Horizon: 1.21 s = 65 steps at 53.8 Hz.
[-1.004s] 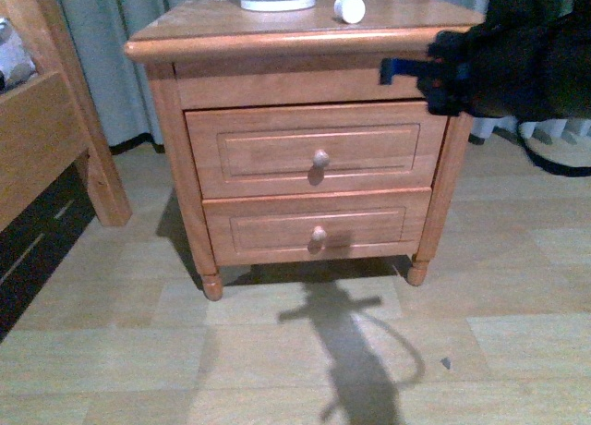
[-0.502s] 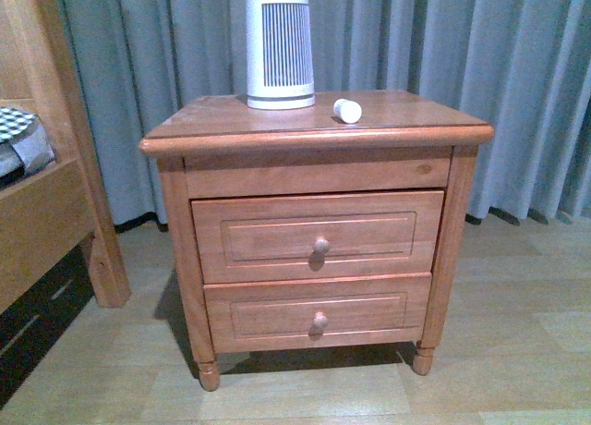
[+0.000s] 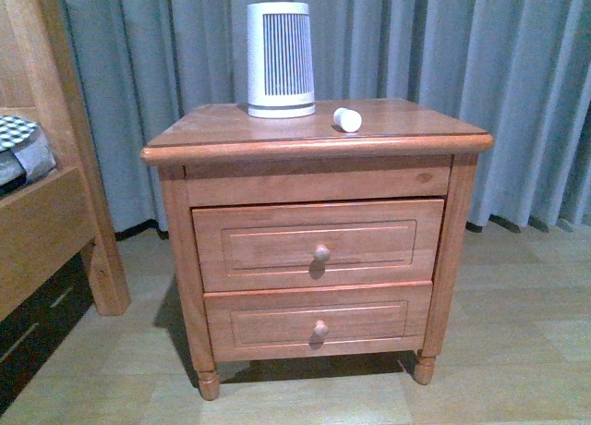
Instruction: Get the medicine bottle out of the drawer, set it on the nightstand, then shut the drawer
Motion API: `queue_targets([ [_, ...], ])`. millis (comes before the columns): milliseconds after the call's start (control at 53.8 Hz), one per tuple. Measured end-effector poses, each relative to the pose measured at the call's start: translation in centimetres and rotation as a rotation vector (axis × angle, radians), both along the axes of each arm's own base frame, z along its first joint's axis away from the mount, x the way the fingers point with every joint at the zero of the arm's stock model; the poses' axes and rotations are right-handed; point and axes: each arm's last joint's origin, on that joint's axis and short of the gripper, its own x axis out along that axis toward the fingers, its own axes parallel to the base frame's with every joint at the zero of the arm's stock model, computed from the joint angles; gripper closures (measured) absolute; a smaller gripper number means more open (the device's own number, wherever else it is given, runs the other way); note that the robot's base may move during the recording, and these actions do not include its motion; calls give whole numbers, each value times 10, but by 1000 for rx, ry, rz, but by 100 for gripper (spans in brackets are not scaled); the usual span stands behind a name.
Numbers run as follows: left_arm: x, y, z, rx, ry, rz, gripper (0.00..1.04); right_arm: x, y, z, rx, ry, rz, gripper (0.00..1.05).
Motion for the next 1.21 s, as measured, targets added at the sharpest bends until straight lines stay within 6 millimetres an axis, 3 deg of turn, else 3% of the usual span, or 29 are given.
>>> queue_targets([
  [74, 0, 0, 0, 0, 0, 0, 7, 0, 0, -5, -5, 1, 0, 102],
  [688, 0, 0, 0, 0, 0, 0, 7, -1, 0, -30, -5, -8, 0, 102],
  [1208, 0, 0, 0, 0, 0, 0, 7, -1, 0, -29, -6, -10, 0, 8],
])
